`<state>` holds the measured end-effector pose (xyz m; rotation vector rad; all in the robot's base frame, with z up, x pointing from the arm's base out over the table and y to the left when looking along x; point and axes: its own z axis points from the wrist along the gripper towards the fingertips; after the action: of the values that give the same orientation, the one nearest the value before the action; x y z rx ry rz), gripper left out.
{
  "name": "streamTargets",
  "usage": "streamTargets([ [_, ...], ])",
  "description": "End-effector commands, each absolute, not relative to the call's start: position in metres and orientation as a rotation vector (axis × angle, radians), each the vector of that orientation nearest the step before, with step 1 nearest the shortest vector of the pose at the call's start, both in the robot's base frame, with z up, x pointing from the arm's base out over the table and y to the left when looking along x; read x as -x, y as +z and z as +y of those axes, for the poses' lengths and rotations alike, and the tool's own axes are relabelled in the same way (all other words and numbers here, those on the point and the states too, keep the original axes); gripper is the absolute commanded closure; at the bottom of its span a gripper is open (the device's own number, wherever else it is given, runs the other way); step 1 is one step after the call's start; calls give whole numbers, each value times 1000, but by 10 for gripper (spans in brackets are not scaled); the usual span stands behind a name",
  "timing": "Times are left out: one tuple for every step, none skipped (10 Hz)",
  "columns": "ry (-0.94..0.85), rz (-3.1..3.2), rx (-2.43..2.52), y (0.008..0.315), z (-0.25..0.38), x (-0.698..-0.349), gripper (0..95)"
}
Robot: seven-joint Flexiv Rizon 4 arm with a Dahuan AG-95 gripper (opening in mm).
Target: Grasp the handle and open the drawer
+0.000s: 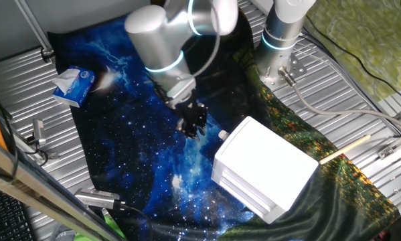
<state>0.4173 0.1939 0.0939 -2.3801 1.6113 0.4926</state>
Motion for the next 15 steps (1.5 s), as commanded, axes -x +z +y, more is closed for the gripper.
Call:
streamTargets([
  [482, 1597, 2388, 92, 197, -414, 760],
  [480, 1594, 2385, 92, 197, -412, 760],
  [480, 1591, 2386, 92, 197, -412, 760],
  [477, 1591, 2387, 92, 197, -412, 760],
  [476, 1597, 2383, 92, 197, -412, 760],
  [474, 1596, 2383, 92, 197, -412, 760],
  [475, 1598, 2380, 92, 197, -412, 760],
  [478, 1600, 2376, 92, 197, -412, 760],
  [485, 1586, 2377, 92, 197, -412, 760],
  [503, 1558, 2390, 92, 197, -412, 760],
  [508, 1549, 2400, 92, 197, -412, 760],
  [510, 1536, 2411, 92, 197, -412, 760],
  [508, 1526, 2421, 92, 197, -412, 760],
  [500, 1531, 2431, 92, 197, -412, 760],
  [502, 1546, 2425, 92, 197, -412, 760],
])
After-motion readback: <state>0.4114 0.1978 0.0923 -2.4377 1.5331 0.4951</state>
